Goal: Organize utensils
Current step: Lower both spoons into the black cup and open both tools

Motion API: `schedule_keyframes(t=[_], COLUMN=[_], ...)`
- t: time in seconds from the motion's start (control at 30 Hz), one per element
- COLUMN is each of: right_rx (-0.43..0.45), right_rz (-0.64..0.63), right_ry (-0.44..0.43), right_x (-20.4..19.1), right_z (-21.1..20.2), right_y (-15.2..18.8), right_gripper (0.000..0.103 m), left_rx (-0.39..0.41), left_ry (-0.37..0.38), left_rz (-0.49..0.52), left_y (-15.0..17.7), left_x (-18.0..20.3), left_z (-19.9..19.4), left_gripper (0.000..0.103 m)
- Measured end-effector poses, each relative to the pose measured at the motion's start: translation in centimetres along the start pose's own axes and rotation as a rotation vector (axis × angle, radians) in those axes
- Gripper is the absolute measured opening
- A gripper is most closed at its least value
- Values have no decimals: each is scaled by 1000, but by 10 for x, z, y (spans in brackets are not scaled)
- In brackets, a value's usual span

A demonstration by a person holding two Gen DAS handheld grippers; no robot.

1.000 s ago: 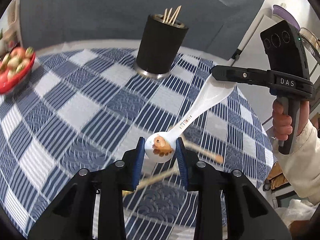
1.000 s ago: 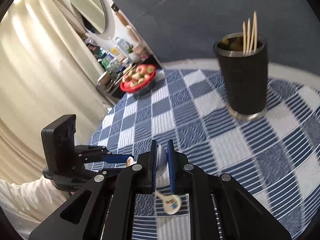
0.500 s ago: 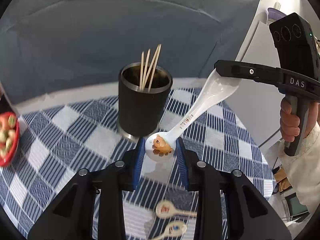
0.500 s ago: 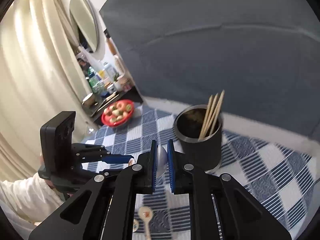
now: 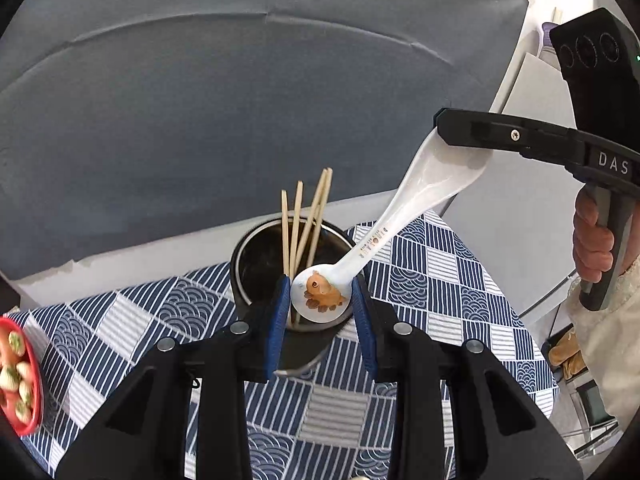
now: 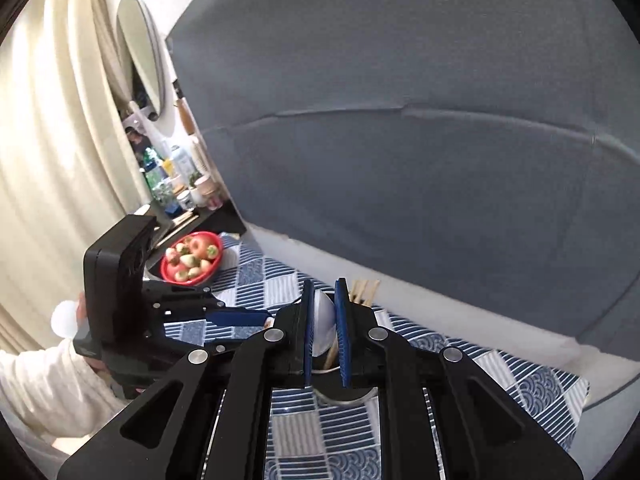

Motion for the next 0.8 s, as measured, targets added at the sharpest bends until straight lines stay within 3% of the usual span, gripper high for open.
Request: schedule_keyframes(t=[0.5, 0.53, 0.63, 0.67, 0.7, 0.73, 0.8], right_rx=[-120, -124, -137, -130, -119, -96, -69], right_rz=[-41, -43, -42, -30, -18, -4, 8], right_ry=[43, 44, 54, 49, 44, 65, 98], right_x=[14, 14, 11, 12, 12, 13, 13], right_z=[46, 48, 54, 55, 54, 51, 44], right_y=[3, 3, 6, 6, 7, 8, 8], right_gripper=[10, 10, 13, 34, 47, 77, 81], left_rx=[-104, -104, -91, -78, -63, -50, -39], left_ry=[15, 13, 30, 18, 2, -3, -16], left_rz=[17, 18, 29, 40, 53, 71, 91], left_y=[-5, -5, -7, -7, -8, -7, -6], left_x=[-12, -13, -11, -9, -7, -5, -3], left_z=[58, 58, 56, 52, 50, 46, 41], left_gripper=[34, 36, 58, 72, 78, 81, 91])
Point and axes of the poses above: each gripper's, at about its wrist camera, not at the fingertips, and z roughly the way its jaws point, x to its right, y to its underside, the point moved 1 cm from there along z, roughly the way its jaws point, and after that the axes turned 12 degrees about -z, right-handed, at the moved point
